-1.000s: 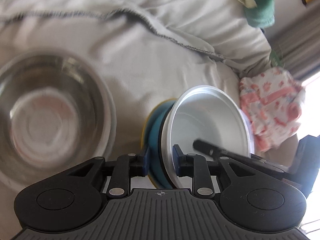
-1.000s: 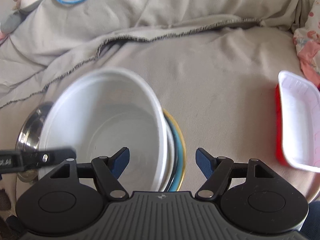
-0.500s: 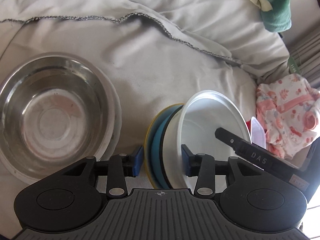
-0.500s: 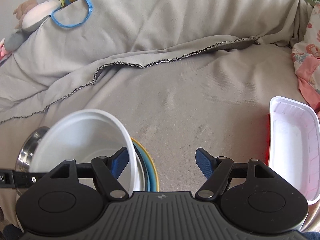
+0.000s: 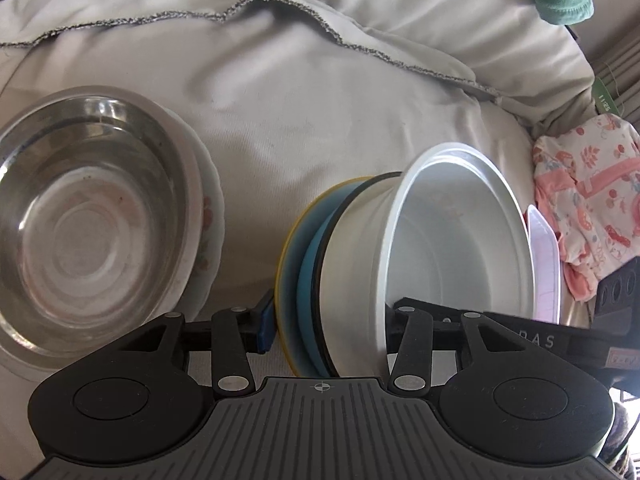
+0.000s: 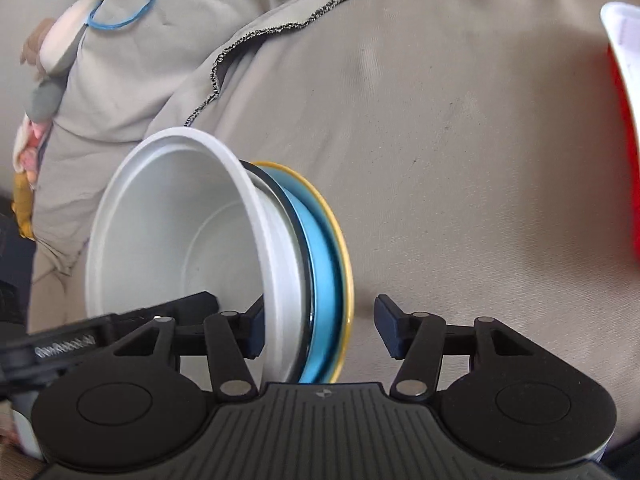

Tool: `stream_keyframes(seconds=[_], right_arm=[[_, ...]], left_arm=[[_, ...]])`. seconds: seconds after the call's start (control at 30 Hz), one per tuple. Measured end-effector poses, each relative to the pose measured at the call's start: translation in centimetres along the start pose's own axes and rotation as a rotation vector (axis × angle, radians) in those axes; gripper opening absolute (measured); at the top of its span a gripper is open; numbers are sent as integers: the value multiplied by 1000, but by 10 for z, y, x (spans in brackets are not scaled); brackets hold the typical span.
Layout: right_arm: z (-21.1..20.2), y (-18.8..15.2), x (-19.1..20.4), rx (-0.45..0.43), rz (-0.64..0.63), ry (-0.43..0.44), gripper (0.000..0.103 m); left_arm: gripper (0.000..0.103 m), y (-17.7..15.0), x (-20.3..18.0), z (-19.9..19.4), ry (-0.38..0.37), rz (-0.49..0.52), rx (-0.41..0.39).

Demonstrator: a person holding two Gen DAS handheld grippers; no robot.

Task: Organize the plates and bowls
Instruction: 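Grip the rim of the bowl stack with both tools from opposite sides, then lift the bowl stack with both tools and lower it into the steel bowl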

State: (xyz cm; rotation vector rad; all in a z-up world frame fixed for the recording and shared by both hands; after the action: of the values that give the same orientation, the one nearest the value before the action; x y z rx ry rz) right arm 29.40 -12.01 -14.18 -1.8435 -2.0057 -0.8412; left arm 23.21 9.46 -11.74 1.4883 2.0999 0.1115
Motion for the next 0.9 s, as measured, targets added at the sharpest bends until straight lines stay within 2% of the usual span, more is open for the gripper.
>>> stream_keyframes(seconds=[0.17,0.37,0.5,0.67,0.9], right_arm=[[9,2,14,36,-29,2,55],[2,1,24,39,-58,-46,55],[-8,-6,26,41,-79,-60,56],[-13,-17,26,29,-149,-109,56],[-14,-17,24,41,-172,-100,57]], left_arm=[[51,3,0,10,19,-17,45],[50,-1,9,8,-79,-88,110],[52,-16,6,5,-88,-69,161],[54,-25,6,7,-113,-72,183],[59,-22,1,13,-104,-60,187]])
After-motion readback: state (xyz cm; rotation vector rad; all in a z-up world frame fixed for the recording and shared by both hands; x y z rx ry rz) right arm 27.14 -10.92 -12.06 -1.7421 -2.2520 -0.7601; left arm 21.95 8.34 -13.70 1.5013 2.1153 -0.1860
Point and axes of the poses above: each gripper's, at about its wrist camera, not at the fingertips, and z roughly the way its jaws point, x to its left, y to its top, the point moved 2 cm from there along z, roughly the way its jaws point, and after that the axes turned 3 degrees about z, right-handed, at the moved point
